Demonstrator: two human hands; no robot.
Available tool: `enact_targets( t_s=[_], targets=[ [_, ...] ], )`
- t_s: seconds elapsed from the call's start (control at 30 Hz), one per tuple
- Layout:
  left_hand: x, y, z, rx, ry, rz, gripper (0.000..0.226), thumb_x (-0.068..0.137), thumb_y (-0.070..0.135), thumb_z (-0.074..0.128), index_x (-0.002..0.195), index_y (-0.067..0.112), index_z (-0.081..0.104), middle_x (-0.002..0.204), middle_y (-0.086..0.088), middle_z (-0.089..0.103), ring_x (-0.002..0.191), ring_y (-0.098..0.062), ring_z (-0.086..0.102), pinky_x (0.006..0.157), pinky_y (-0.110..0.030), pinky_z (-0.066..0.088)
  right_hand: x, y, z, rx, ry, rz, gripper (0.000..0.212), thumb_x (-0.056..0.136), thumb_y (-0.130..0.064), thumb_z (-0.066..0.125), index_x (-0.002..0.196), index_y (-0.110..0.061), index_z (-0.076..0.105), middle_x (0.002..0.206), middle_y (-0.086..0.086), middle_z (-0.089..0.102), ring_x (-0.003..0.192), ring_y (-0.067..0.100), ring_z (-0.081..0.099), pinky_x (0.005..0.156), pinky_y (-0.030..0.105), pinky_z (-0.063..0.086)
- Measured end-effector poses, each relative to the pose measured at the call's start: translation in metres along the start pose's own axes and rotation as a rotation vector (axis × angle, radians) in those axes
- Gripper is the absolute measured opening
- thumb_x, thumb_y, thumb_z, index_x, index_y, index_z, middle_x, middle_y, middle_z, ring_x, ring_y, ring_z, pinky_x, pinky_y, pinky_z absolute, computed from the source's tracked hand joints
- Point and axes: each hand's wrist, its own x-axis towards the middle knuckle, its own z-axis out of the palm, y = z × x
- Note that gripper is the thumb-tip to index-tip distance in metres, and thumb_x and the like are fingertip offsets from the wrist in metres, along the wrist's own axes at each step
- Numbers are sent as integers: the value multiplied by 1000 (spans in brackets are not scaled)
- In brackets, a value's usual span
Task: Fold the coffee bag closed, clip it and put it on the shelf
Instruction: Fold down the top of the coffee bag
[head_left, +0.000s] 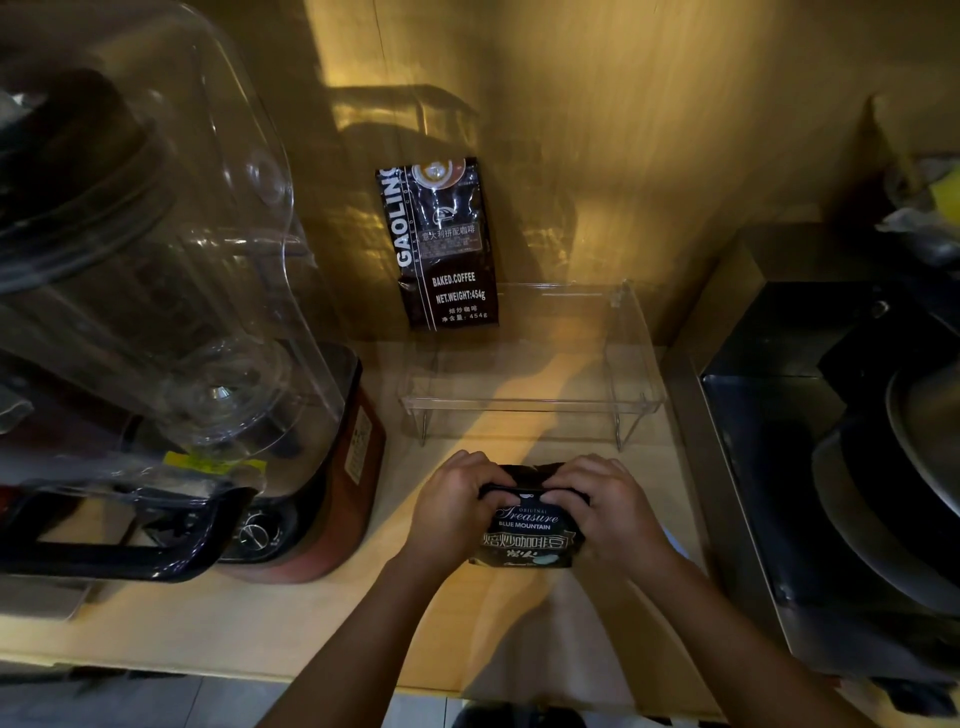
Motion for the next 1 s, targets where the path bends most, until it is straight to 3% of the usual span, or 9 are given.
enact_targets(
  t_s=[0.13, 0.3, 0.47, 0.57, 0.77, 1.0],
  targets=[
    [1, -6, -3, -15, -16, -33, 19, 73, 23, 72, 90, 16, 68, 88, -3, 66, 89, -17, 54, 79, -33, 44, -3, -1, 2, -44, 40, -50, 7, 72, -12, 65, 74, -7, 70, 71, 10, 68, 72, 23, 60, 71, 23, 33],
    [2, -13, -8, -17, 19, -50, 21, 69, 23, 75, 88, 16, 69, 78, 10, 56, 81, -11, 51, 73, -28, 40, -4, -4, 2, 40, 51, -20, 6, 73, -2, 70, 78, -4, 68, 78, 13, 67, 78, 25, 57, 73, 38, 44],
    [1, -11, -8, -42, 37, -39, 11, 68, 18, 76, 76, 14, 69, 73, 8, 57, 77, -14, 53, 71, -35, 45, 0, -5, -14, 131, -107, 115, 20, 79, -14, 67, 97, -5, 67, 95, 10, 64, 93, 20, 54, 86, 36, 43],
    [1, -9, -7, -10, 26, -18, 10, 71, 18, 73, 80, 15, 68, 78, 4, 61, 81, -14, 53, 72, -29, 42, -1, -6, -23, 226, -180, 169, 20, 80, -12, 65, 97, -3, 66, 95, 9, 60, 96, 22, 55, 88, 40, 46],
    [2, -3, -4, 180, -16, 121, 22, 82, 25, 61, 103, 17, 64, 95, -4, 66, 92, -19, 53, 82, -29, 36, -2, -7, -18, 59, -83, 85, 8, 78, -5, 65, 82, 0, 69, 82, 19, 62, 85, 28, 55, 75, 30, 42],
    [1, -2, -3, 85, 60, 28, 5, 74, 20, 71, 76, 15, 70, 76, -3, 69, 79, -17, 57, 70, -32, 43, -4, -6, -11, 33, 20, -19, 4, 72, 4, 69, 69, 2, 66, 69, 17, 60, 70, 28, 55, 62, 24, 39]
  ],
)
